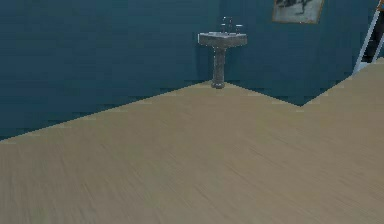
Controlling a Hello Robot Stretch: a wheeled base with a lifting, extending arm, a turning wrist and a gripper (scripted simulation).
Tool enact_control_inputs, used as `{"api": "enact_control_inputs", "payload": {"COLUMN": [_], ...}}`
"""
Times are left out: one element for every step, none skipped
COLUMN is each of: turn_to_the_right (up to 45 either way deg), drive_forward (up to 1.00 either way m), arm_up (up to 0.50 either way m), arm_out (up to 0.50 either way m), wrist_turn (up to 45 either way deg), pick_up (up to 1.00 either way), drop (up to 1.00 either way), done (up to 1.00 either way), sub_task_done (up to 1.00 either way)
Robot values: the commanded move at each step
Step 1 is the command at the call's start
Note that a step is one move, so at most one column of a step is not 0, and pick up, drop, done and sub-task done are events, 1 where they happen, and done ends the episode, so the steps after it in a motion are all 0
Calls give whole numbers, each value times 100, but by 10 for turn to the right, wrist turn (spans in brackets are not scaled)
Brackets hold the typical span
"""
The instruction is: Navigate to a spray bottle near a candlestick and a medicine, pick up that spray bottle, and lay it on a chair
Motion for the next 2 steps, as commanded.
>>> {"api": "enact_control_inputs", "payload": {"turn_to_the_right": [0,0], "drive_forward": [0,30], "arm_up": [0,0], "arm_out": [-24,0], "wrist_turn": [0,0], "pick_up": [0,0], "drop": [0,0], "done": [0,0], "sub_task_done": [0,0]}}
